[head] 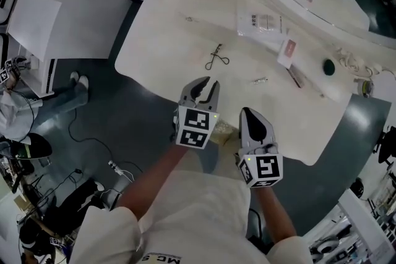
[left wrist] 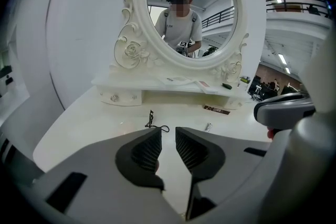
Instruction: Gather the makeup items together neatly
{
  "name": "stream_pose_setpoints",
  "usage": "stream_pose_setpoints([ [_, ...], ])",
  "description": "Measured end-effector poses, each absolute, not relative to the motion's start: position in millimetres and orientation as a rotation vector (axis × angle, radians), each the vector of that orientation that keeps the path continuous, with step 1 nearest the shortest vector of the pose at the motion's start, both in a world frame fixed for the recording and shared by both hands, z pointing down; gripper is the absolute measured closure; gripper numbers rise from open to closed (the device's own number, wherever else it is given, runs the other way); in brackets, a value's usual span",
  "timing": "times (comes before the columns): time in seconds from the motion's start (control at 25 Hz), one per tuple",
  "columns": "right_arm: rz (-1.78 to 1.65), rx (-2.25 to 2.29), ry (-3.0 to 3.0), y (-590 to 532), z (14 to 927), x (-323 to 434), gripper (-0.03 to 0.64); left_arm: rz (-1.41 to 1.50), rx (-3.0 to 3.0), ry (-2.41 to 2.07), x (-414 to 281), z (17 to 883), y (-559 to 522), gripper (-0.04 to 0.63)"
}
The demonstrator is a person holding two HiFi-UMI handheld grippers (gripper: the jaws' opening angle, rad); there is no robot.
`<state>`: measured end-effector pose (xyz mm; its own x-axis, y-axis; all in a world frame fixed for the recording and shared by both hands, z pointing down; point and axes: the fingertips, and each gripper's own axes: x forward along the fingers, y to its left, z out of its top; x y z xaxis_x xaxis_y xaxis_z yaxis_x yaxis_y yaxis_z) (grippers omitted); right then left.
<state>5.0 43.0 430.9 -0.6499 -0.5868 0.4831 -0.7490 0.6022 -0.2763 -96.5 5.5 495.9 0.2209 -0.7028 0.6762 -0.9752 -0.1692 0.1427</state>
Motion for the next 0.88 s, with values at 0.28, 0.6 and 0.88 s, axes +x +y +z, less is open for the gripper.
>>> stream_pose_setpoints([
  [0.28, 0.681, 1.080, -2.478, 37.1, 440.3, 14.6, 0.614, 0.665, 1.897, -1.564, -100.1, 513.7, -10.1, 0.477],
  [0.6, 0.709, 1.079, -2.464, 32.3, 456.6, 14.6, 0.614, 0.698, 1.857, -1.565, -104.4, 529.8, -22.5, 0.431],
  [0.88, 0.731, 1.065, -2.469, 32.2, 463.6, 9.5, 0.614, 0.726, 1.821, -1.586, -113.6, 548.8, -33.1, 0.431],
])
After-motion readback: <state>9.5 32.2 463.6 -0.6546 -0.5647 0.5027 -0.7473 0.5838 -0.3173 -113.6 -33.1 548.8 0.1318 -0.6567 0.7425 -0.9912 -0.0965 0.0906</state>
